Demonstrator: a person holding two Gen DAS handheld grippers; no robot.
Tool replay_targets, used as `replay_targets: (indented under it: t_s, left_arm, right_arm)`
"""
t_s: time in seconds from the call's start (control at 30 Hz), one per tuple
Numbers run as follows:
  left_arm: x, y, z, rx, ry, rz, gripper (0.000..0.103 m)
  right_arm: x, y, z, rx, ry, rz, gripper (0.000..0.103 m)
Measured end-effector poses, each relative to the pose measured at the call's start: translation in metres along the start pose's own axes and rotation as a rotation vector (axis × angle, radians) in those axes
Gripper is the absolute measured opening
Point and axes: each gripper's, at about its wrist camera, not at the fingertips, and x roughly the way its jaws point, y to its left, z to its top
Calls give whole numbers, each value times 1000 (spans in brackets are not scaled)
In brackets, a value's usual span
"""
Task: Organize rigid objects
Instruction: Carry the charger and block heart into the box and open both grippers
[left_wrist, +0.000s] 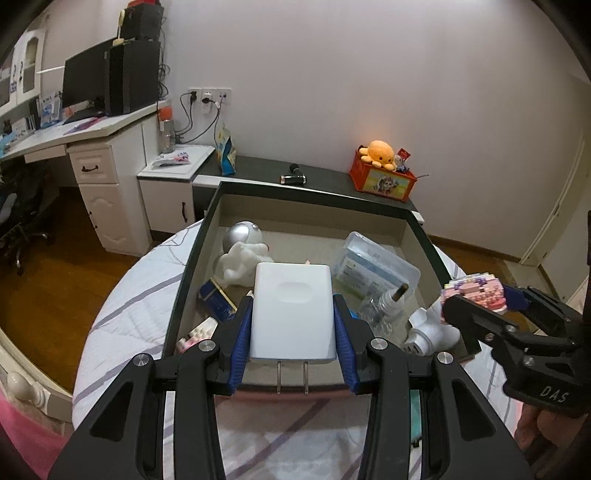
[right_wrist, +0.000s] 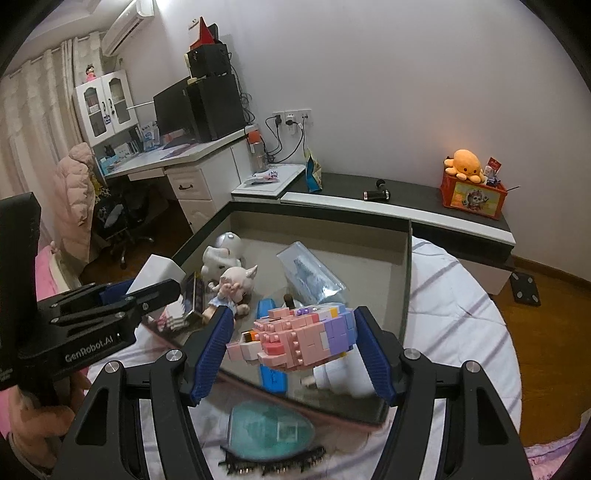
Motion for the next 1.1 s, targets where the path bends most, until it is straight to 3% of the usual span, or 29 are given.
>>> replay_targets:
  t_s: [0.4,0.47,0.5,0.53,0.57,0.67,0.73,0.77,0.8,1.1]
  left_arm:
    - [43,-9,2,22,62,18,42]
    - [45,-7,3,19,59,37,53]
    - [45,-7,3,17,58,47,74]
    - [43,-6,3,13,52,68,88]
    - [41,-5,3,14,40,97,92]
    - [27,1,4,3,9,91,102]
    - [15,4,3,-4,-7,104,103]
    - [9,5,2,-3,-12,117,103]
    - [5,6,0,-3,-16,126,103]
    - [-53,15,-25,-30,-43,154,103]
  right_arm:
    - [43,-16,-1,34,62,-24,68]
    - [47,-18,-2,33,69,-39,74]
    - [49,-19,-3,31,75,-42,83]
    - [51,-19,-4,29,81,-45,83]
    - [52,-20,-5,27,90,-53,83]
    - [47,-24,-7,60,80,-53,88]
    - [40,-28,-8,85,64,-56,91]
    - [35,-30,-9,109,50,-42,100]
    - [31,-32,-9,128,37,-15,103]
    - [-31,-22,-23,214,-50,4,103]
